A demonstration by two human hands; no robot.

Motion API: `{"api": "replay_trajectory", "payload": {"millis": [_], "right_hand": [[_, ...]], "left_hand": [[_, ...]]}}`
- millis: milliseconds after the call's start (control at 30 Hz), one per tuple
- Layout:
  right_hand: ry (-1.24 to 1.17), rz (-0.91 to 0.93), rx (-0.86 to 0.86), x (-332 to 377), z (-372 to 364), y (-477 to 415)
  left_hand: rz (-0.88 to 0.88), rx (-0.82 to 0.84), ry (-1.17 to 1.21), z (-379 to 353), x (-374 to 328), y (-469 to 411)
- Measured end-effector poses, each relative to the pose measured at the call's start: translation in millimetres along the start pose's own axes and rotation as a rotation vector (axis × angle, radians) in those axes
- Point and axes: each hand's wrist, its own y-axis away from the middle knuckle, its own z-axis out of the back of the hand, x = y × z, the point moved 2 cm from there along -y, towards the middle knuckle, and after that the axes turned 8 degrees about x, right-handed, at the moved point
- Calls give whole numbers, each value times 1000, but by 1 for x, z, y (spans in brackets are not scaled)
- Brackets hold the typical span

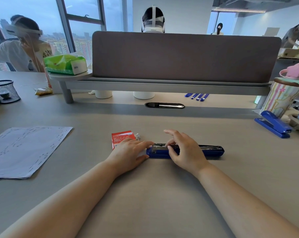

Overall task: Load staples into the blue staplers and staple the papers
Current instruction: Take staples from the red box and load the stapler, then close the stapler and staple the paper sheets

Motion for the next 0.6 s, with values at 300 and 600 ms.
{"api": "replay_trajectory", "payload": {"millis": [300,600], "right_hand": [[-103,-45,64,1,-6,-1],[124,-247,232,-30,18,5]], "left_hand": [[-3,10,0,1,-2,0],[-10,8,-21,2,-4,1]]}}
